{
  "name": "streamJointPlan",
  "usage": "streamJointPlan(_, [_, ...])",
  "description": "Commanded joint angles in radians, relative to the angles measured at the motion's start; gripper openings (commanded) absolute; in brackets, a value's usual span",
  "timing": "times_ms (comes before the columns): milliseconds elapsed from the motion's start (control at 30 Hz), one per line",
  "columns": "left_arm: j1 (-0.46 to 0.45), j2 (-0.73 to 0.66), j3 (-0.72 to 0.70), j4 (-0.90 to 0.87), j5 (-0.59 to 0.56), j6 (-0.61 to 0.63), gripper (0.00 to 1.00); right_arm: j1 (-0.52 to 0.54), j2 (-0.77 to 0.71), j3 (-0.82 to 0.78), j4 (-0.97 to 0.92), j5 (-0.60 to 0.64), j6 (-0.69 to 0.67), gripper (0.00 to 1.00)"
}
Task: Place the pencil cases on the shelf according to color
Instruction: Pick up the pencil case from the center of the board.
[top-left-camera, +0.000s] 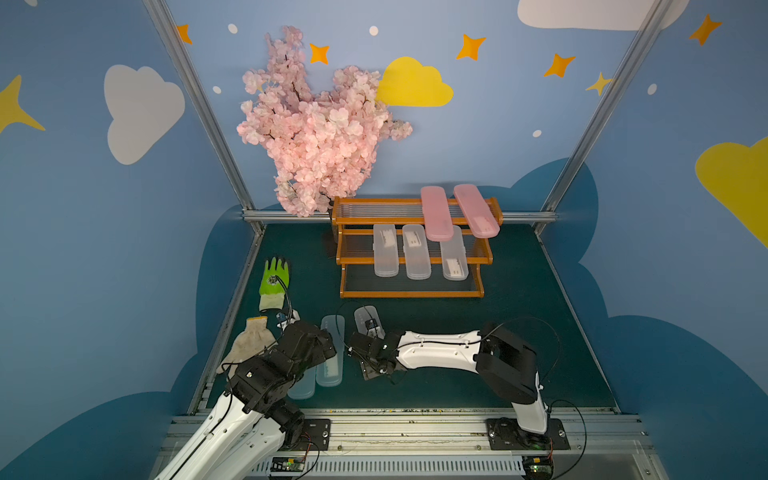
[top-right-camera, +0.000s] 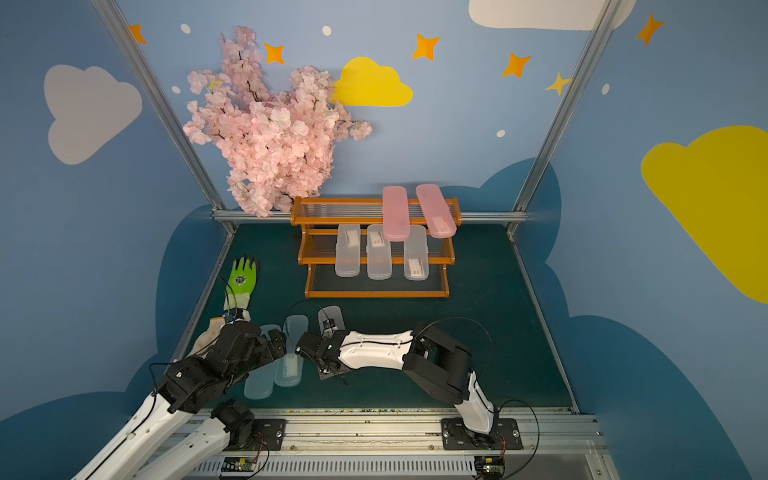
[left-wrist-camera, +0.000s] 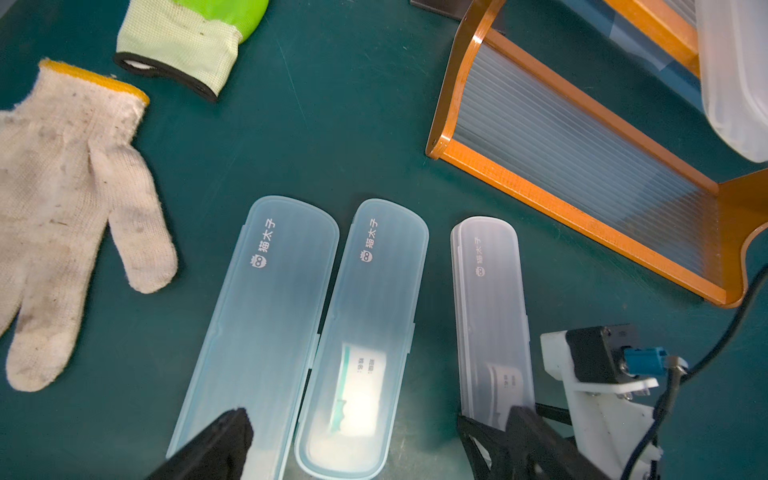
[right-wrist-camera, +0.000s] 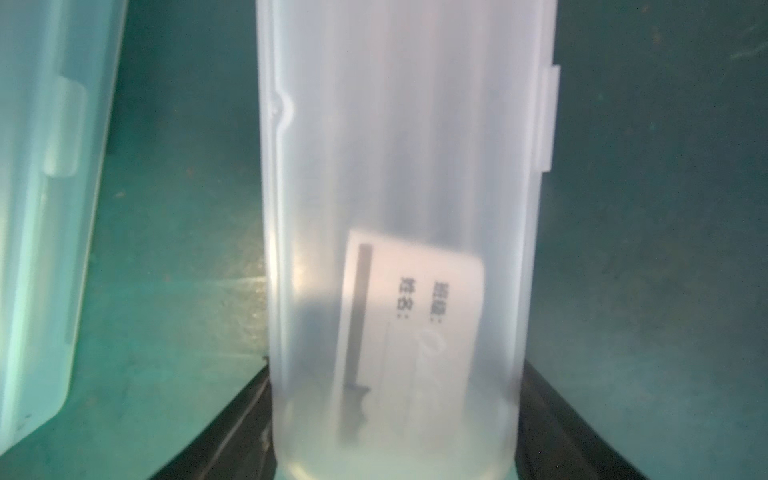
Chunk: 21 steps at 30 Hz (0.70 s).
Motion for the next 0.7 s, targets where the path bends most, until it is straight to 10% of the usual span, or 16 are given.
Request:
streamJointPlan(0, [0.003, -0.001, 0.049, -0.041, -0.025, 0.032, 1.00, 0.003, -0.049, -0.018, -0.062, 0.020, 0.003, 0.73])
streamJointPlan(667, [0.014, -0.001, 0.046, 0.075, -0.053, 0.060, 1.00, -0.044, -0.233, 0.202, -0.215, 0.116, -0.118, 0.72])
